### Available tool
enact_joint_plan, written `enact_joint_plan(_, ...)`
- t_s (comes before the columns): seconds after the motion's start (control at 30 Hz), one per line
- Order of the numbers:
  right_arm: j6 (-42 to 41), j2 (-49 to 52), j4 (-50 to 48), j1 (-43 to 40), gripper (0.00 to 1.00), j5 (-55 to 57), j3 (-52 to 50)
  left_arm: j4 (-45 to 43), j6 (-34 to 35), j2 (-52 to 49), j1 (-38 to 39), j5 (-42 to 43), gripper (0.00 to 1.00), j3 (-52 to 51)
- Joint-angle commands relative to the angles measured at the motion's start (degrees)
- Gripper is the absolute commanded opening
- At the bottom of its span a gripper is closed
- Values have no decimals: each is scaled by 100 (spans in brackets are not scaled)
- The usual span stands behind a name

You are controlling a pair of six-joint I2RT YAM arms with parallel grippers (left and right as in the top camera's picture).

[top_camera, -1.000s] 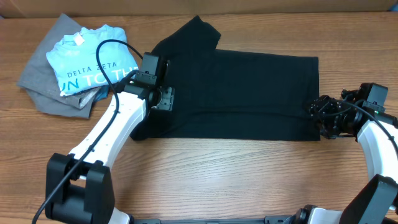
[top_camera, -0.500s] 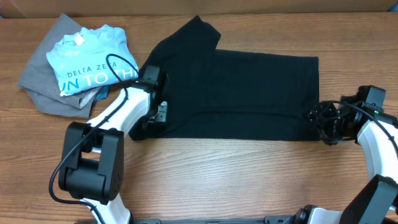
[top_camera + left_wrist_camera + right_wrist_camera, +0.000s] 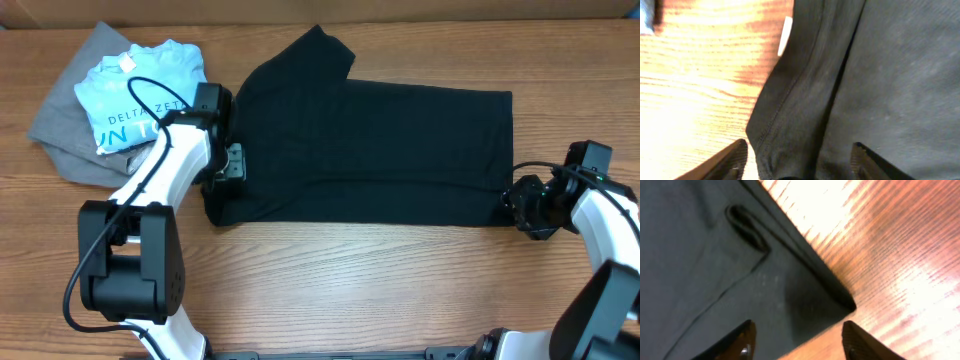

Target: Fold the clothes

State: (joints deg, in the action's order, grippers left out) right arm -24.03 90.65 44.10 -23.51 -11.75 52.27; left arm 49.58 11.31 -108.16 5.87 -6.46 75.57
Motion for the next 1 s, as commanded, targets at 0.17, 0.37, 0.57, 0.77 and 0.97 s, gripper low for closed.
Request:
enact_joint_plan(0.17, -129, 785, -201, -20, 33, 11, -57, 203, -254, 57, -22, 249, 75, 129)
enact_joint_plan(0.37, -131, 866, 216, -70, 4, 81, 20, 179, -260, 55, -35, 221, 77, 17)
enact_joint_plan(0.57, -170, 619, 1119, -256, 4, 664, 385, 118, -404, 55, -39, 184, 77, 4)
enact_joint_plan(0.77, -144, 393, 1349, -258, 4, 721, 501, -238, -511, 17, -39, 208, 77, -205)
enact_joint_plan(0.97, -144, 396, 1305, -254, 4, 719, 498, -367, -776, -398, -39, 1250, 61, -323)
